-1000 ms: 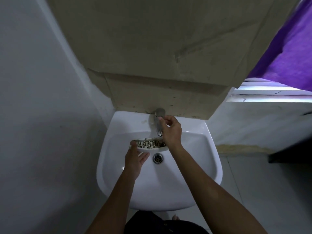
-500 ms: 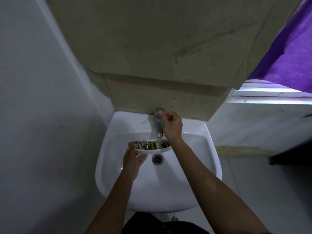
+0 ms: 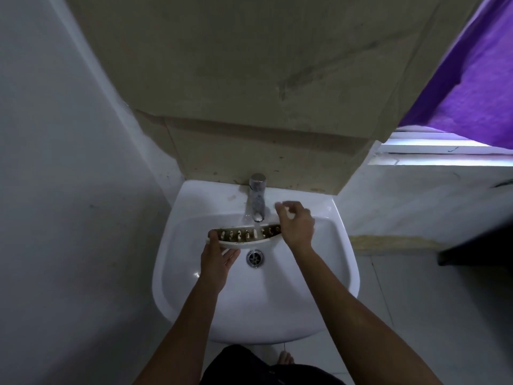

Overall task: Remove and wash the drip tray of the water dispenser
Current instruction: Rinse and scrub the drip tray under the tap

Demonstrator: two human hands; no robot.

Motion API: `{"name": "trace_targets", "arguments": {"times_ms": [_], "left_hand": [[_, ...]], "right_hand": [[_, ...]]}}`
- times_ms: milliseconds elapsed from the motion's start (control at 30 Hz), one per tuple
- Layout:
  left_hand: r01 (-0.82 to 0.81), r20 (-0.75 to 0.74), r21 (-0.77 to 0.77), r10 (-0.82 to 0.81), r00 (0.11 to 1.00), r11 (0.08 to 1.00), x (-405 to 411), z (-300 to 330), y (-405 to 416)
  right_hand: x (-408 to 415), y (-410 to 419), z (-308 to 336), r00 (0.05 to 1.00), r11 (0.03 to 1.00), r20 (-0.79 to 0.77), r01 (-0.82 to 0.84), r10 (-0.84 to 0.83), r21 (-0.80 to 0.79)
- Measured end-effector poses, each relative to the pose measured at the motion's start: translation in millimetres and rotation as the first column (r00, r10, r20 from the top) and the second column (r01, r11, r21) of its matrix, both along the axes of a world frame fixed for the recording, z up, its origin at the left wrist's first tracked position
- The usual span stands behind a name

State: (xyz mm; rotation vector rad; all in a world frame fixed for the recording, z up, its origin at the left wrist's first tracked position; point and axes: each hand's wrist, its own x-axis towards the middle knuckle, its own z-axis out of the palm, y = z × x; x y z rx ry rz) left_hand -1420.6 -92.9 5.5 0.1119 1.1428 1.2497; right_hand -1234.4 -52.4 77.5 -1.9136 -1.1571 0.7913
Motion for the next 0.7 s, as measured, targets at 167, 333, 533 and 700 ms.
{"name": "trace_targets", "arguments": {"times_ms": [167, 333, 533, 700], "left_hand": [[-0.013, -0.014, -0.025, 0.012, 1.000, 1.000, -1, -1, 8], [-0.004, -0.002, -0.012, 0.004, 1.000, 1.000, 0, 0, 8], [0.022, -0.057, -0.015, -0.023, 0.998, 1.000, 17, 7, 7], [-0.022, -0.107, -0.054, 0.017, 0.994, 0.998, 23, 4, 9]], "right_hand": [[3, -24, -27, 0.901, 0.956, -0.432, -0.160, 0.040, -0.245], [-4, -25, -36, 0.818, 0.964, -0.574, -0.174, 0.028, -0.201], [-9, -25, -46, 0.833, 0.968, -0.553, -0.160, 0.027, -0.193], [-10, -22, -47, 0.864, 0.955, -0.469, -0.269, 0.182, -0.127]]}}
